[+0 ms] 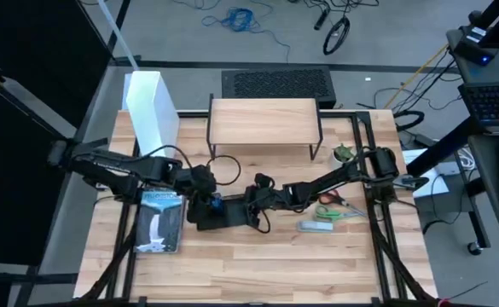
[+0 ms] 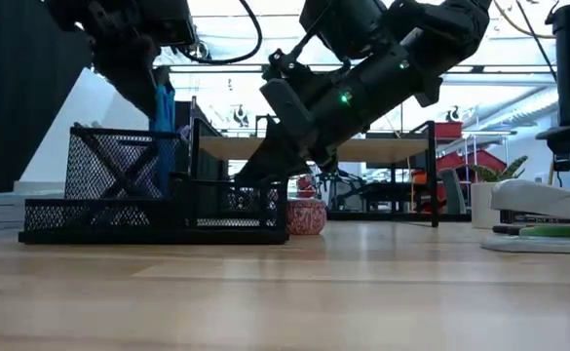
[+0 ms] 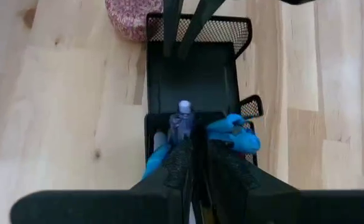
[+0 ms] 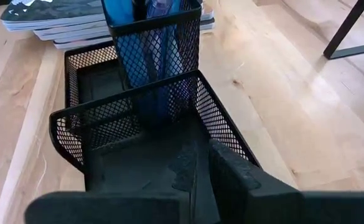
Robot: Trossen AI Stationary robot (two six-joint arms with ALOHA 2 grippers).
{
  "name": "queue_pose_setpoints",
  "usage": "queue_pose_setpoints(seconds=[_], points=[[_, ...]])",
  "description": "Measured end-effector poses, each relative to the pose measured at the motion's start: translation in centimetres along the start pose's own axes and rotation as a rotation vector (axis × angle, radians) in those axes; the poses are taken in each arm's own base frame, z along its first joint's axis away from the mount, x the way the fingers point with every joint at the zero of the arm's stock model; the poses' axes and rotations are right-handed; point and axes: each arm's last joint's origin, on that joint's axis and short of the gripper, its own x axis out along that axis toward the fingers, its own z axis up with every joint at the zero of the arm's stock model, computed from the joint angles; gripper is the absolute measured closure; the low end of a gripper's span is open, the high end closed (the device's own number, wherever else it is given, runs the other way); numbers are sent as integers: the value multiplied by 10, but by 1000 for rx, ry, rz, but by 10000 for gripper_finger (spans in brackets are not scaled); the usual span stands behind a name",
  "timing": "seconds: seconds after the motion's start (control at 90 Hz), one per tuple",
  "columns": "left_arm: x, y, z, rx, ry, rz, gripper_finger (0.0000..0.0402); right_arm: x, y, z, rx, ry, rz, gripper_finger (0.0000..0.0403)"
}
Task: Stock shelves
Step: Adjust the pens in the desk organizer
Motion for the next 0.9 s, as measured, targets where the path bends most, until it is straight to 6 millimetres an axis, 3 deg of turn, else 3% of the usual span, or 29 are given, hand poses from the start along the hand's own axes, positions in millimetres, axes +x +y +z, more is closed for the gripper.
queue_pose_setpoints(seconds=[0.256,0.456,0.7,0.9], points=[[-31,-7,7,11,3,9,364,0,0,0,0,1,0,381],[-48,-5,-21,-59,170,87,364,0,0,0,0,1,0,381],[-34,-4,-52,-66,272,112,364,0,0,0,2,1,0,381],[-22,-4,-50,-36,187,81,364,0,0,0,12,1,0,381]])
